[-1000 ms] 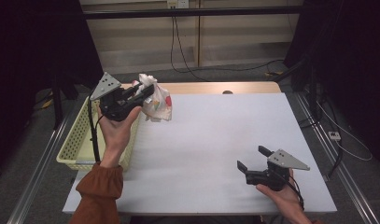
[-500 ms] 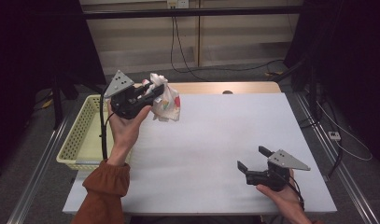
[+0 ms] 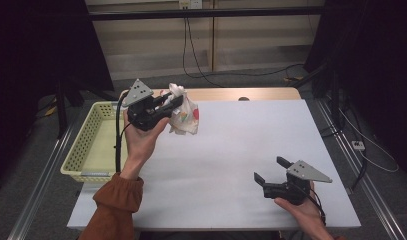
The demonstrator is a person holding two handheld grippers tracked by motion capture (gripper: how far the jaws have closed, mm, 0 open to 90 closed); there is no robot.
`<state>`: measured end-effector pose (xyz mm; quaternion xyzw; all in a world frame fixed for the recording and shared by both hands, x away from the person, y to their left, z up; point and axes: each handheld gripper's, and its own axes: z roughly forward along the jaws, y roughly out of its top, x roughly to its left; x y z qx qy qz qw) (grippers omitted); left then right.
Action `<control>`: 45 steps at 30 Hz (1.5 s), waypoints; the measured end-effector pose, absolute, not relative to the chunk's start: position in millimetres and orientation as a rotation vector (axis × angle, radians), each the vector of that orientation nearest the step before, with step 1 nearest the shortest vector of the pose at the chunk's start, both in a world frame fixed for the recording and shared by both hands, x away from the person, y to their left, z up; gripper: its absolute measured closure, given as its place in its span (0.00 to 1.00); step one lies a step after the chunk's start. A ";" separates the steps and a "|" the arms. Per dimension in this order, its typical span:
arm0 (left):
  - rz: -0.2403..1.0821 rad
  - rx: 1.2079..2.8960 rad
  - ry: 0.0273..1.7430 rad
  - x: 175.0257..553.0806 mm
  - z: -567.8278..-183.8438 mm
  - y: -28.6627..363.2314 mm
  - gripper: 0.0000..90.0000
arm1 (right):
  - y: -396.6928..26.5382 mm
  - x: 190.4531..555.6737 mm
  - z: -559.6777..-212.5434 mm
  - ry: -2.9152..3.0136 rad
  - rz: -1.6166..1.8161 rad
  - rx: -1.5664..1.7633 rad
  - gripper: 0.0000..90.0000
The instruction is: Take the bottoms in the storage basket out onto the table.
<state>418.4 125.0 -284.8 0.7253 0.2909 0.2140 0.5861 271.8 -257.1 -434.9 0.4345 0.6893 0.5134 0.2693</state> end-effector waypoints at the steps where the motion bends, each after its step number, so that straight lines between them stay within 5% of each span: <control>1: 0.495 1.695 0.680 419.3 -286.5 123.2 0.78 | -257.1 271.7 -434.8 1.858 1.385 1.170 0.04; 45: 0.443 1.839 0.681 428.9 -328.1 78.0 0.78 | -256.9 271.9 -435.1 1.867 1.386 1.165 0.04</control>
